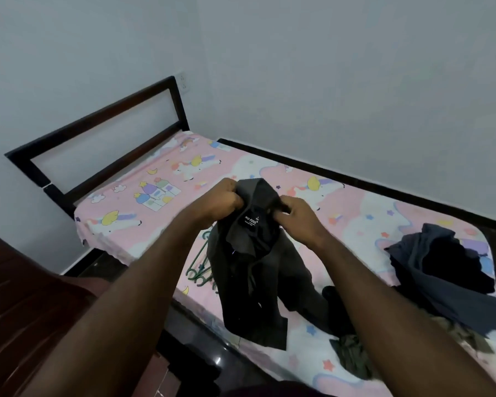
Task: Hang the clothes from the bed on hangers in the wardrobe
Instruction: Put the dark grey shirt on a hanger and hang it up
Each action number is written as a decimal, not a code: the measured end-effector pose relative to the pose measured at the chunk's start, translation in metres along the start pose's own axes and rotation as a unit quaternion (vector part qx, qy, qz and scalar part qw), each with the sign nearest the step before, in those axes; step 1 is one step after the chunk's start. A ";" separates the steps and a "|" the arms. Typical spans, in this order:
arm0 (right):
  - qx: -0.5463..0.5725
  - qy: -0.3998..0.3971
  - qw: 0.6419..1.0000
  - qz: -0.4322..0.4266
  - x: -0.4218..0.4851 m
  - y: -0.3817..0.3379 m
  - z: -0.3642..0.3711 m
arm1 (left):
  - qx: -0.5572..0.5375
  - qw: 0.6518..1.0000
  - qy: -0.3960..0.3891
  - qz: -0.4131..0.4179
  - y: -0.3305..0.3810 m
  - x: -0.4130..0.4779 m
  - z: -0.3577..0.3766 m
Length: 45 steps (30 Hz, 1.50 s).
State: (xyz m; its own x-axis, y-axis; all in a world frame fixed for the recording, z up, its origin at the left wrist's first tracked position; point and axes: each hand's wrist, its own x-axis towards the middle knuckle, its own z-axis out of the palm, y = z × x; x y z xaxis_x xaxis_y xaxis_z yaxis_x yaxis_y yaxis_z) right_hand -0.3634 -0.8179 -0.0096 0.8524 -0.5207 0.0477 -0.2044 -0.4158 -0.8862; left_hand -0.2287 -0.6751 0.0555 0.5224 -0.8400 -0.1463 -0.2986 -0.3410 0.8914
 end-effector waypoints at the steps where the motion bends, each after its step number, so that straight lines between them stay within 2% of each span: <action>1: -0.022 0.033 0.999 0.000 0.004 0.000 -0.007 | -0.015 0.999 0.023 -0.023 0.000 0.000 0.001; 4: -0.116 0.096 0.987 -0.055 0.015 -0.007 -0.028 | -0.033 0.996 0.078 -0.042 -0.001 -0.001 0.012; 6: -0.181 0.097 0.973 -0.108 0.023 -0.023 -0.041 | 0.049 0.989 0.135 -0.031 0.003 0.004 0.031; 9: -0.240 0.058 0.949 -0.195 0.037 -0.050 -0.057 | 0.208 0.945 0.247 -0.053 0.006 0.019 0.057; 12: -0.232 0.077 0.938 -0.244 0.047 -0.065 -0.075 | 0.246 0.904 0.340 -0.081 0.008 0.025 0.054; 15: -0.185 0.081 0.946 -0.255 0.059 -0.077 -0.093 | 0.227 0.906 0.353 -0.057 0.019 0.028 0.034; 16: -0.183 0.045 0.950 -0.249 0.064 -0.080 -0.099 | 0.211 0.905 0.368 -0.036 0.027 0.028 0.024; 18: -0.261 -0.086 0.940 -0.202 0.073 -0.078 -0.108 | 0.167 0.895 0.414 -0.001 0.045 0.028 -0.002; 20: -0.359 -0.210 0.904 -0.099 0.081 -0.061 -0.110 | 0.157 0.885 0.439 0.011 0.062 0.025 -0.032; 21: -0.367 -0.229 0.900 -0.052 0.086 -0.054 -0.113 | 0.172 0.885 0.432 0.012 0.069 0.024 -0.047; 23: -0.358 -0.168 0.918 -0.023 0.106 -0.056 -0.125 | 0.201 0.886 0.417 0.014 0.081 0.022 -0.072; 26: -0.419 0.017 0.898 -0.132 0.136 -0.120 -0.160 | 0.179 0.873 0.453 0.030 0.107 0.014 -0.107; 29: -0.339 0.155 0.912 -0.174 0.147 -0.207 -0.196 | 0.164 0.849 0.497 0.072 0.149 0.008 -0.144; 31: -0.255 0.154 0.932 -0.206 0.149 -0.251 -0.213 | 0.173 0.841 0.503 0.097 0.179 0.005 -0.165; 34: -0.109 0.004 0.971 -0.213 0.132 -0.290 -0.214 | 0.212 0.823 0.514 0.117 0.220 0.000 -0.183; 36: -0.145 -0.072 0.966 -0.201 0.126 -0.296 -0.203 | 0.247 0.810 0.517 0.124 0.240 -0.003 -0.192; 39: -0.220 -0.119 0.947 -0.202 0.123 -0.303 -0.193 | 0.291 0.788 0.524 0.140 0.260 -0.011 -0.208; 40: -0.256 -0.109 0.935 -0.219 0.126 -0.306 -0.195 | 0.305 0.781 0.524 0.150 0.264 -0.015 -0.214; 42: -0.373 -0.029 0.895 -0.242 0.134 -0.316 -0.208 | 0.359 0.777 0.489 0.169 0.268 -0.027 -0.227; 43: -0.436 0.036 0.866 -0.242 0.136 -0.321 -0.218 | 0.406 0.783 0.445 0.152 0.267 -0.033 -0.233; 45: -0.481 0.115 0.841 -0.221 0.138 -0.325 -0.238 | 0.518 0.780 0.342 0.071 0.259 -0.039 -0.238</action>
State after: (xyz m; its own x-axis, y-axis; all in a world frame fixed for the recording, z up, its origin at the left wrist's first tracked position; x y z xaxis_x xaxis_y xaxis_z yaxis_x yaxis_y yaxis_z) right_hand -0.2940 -0.9324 0.3944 0.8539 -0.2415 0.4610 -0.2813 -0.9594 0.0185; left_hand -0.1361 -0.6301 0.3942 0.6238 -0.5989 0.5022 -0.6925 -0.7215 -0.0003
